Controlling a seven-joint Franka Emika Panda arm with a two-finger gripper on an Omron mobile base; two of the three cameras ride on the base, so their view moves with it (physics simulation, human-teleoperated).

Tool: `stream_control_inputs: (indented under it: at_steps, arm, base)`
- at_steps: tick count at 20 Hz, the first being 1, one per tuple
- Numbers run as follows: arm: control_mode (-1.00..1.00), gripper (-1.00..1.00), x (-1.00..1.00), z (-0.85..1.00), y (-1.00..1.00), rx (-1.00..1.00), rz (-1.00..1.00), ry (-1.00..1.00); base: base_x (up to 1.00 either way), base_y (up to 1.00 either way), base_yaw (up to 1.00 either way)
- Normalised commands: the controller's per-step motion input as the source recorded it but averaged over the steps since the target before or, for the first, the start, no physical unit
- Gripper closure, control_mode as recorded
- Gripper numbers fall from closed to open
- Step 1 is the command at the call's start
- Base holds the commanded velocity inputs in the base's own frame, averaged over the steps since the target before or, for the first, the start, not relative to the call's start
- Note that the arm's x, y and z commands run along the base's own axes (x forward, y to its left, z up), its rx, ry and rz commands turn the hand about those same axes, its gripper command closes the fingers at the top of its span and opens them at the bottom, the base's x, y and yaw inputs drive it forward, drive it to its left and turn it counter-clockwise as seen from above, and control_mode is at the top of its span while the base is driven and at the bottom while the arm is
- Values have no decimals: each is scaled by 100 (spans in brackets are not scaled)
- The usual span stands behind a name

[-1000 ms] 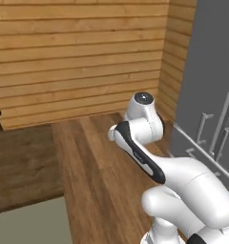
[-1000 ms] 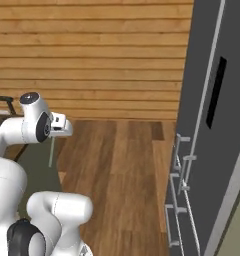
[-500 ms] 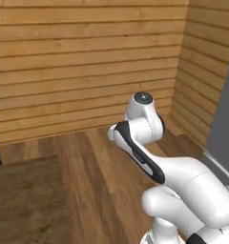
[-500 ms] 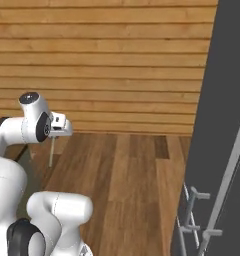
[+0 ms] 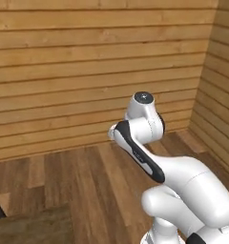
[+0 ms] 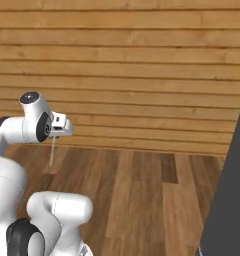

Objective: Take a straw from the drawer in front and place it inside the glass cup on the dining counter.

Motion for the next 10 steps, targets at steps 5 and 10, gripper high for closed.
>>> stream_control_inputs:
  at_steps: [5, 10]
  arm:
    - [100, 100, 0, 0, 0, 0, 0, 0]
    - [100, 100, 0, 0, 0, 0, 0, 0]
  base:
    - [100, 0, 24]
    - [100, 2, 49]
